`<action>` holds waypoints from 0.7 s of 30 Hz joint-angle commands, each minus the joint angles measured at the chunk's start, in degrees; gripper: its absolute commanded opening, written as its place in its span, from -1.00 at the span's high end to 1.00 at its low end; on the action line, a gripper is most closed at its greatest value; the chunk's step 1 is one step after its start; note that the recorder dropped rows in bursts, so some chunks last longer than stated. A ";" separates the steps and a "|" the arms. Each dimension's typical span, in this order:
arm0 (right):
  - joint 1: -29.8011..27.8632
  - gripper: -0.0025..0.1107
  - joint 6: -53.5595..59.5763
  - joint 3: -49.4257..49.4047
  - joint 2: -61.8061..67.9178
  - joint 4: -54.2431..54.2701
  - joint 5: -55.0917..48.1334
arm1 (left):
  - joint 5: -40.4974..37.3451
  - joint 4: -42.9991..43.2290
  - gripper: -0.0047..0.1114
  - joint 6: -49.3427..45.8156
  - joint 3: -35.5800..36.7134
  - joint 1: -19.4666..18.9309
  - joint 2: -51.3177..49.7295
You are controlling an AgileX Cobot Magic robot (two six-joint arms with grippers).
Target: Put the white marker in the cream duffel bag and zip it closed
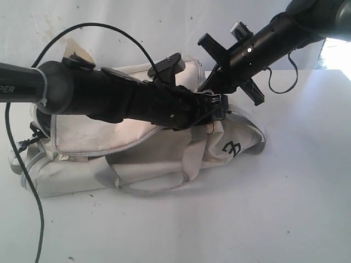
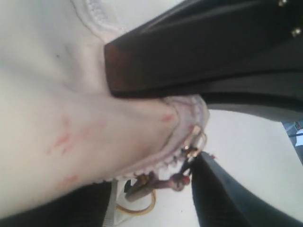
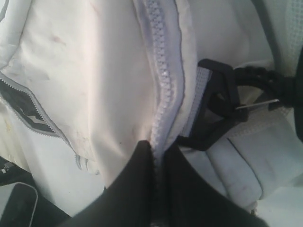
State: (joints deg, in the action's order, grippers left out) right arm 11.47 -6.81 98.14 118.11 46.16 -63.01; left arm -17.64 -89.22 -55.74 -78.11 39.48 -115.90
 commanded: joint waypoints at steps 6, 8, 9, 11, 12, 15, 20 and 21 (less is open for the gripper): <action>-0.12 0.96 1.05 0.01 -0.73 1.95 -2.74 | -1.80 -2.13 0.53 -4.69 -0.42 0.11 -2.29; -0.12 0.96 1.05 0.01 -0.73 1.95 -2.74 | -2.23 -2.39 0.53 -4.30 -0.84 0.11 -2.33; -0.12 0.96 1.05 0.01 -0.73 1.95 -2.74 | -2.28 -2.39 0.53 -4.43 -1.31 0.11 -2.33; -0.12 0.96 1.29 0.01 -0.73 1.95 -2.71 | -2.71 -2.39 0.53 -4.43 -2.39 0.11 -2.33; -0.12 0.96 1.29 0.01 -0.73 1.95 -2.71 | -3.00 -2.39 0.53 -4.43 -3.08 0.11 -2.33; -0.12 0.96 1.27 0.01 -0.73 2.16 -2.71 | -2.74 -1.03 0.53 -4.55 -3.95 0.11 -2.42; -0.12 0.96 1.68 0.01 -0.73 1.98 -2.87 | -2.12 -0.75 0.53 -4.55 -3.95 0.11 -2.80; -0.12 0.96 1.68 0.01 -0.73 1.98 -2.87 | -1.97 -0.75 0.53 -4.55 -3.95 0.11 -2.80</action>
State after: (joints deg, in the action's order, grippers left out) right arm 11.43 -6.02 98.14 118.34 46.29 -63.31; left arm -20.15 -90.22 -59.96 -81.30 39.48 -118.58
